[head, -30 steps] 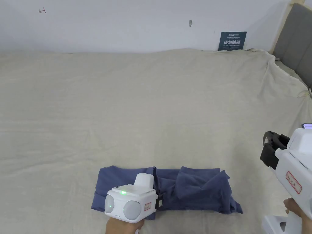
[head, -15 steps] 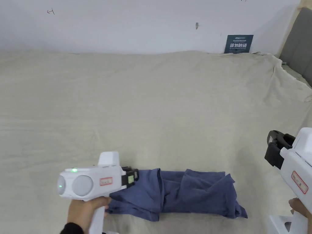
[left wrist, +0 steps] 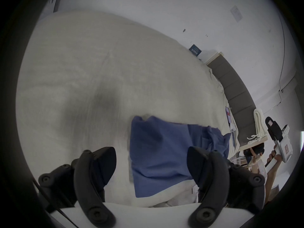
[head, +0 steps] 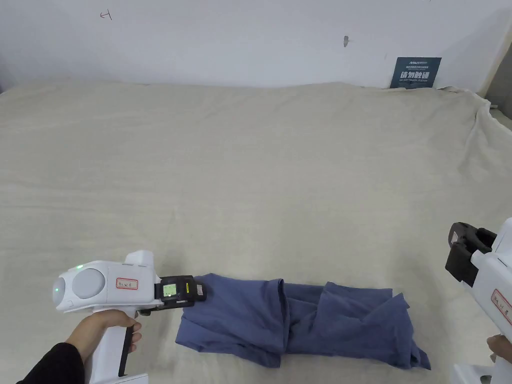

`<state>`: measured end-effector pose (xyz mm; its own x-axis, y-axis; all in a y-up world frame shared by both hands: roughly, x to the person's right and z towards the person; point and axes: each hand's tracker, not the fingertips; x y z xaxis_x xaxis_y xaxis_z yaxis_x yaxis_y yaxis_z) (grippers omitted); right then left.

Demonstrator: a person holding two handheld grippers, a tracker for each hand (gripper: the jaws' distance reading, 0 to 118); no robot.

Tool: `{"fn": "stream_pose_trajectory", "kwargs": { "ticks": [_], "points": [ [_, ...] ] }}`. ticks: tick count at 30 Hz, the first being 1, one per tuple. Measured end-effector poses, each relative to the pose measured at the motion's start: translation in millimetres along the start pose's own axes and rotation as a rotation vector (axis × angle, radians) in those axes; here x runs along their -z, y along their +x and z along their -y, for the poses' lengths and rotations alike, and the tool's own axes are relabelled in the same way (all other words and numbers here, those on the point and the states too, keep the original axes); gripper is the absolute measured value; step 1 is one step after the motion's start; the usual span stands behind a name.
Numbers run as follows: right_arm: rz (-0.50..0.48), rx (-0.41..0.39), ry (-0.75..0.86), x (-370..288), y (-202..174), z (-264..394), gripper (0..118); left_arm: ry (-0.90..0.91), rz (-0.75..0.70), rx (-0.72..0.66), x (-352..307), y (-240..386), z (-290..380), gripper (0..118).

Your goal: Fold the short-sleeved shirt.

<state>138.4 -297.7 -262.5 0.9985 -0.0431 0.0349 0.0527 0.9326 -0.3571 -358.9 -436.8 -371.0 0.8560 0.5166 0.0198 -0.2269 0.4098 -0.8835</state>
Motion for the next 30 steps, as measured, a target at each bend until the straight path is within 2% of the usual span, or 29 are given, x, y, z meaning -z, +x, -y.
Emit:
{"fn": "stream_pose_trajectory", "kwargs": {
  "ticks": [5, 10, 13, 16, 17, 19, 21, 22, 26, 30],
  "points": [
    [0.002, -0.011, -0.016, 5, -3, 1, 0, -0.060, 0.024, -0.056, 33, -27, 0, 94],
    [0.012, -0.015, -0.028, 9, -2, 2, 0, -0.086, 0.030, -0.022, 48, -25, 0, 90],
    [0.019, -0.013, -0.032, 12, -1, 4, 0, -0.089, 0.027, 0.012, 51, -22, -3, 77],
    [0.020, -0.009, -0.040, 14, 0, 6, 0, -0.091, -0.021, 0.111, 54, -16, 0, 72],
    [0.021, -0.008, -0.042, 15, -1, 6, 0, -0.088, -0.032, 0.136, 53, -12, 4, 67],
    [0.018, -0.007, -0.045, 17, -1, 7, 0, -0.085, -0.032, 0.158, 52, -11, 6, 49],
    [0.015, -0.005, -0.046, 18, -2, 7, 0, -0.087, -0.010, 0.146, 51, -11, 5, 22],
    [0.013, -0.003, -0.045, 17, -2, 7, 0, -0.089, 0.016, 0.137, 51, -10, 6, 18],
    [0.008, 0.000, -0.042, 17, -3, 6, 0, -0.077, -0.011, 0.154, 46, 1, 9, 12],
    [0.004, -0.002, -0.037, 16, -4, 3, 0, -0.040, 0.016, 0.097, 23, -4, 2, 10]
  ]
}}
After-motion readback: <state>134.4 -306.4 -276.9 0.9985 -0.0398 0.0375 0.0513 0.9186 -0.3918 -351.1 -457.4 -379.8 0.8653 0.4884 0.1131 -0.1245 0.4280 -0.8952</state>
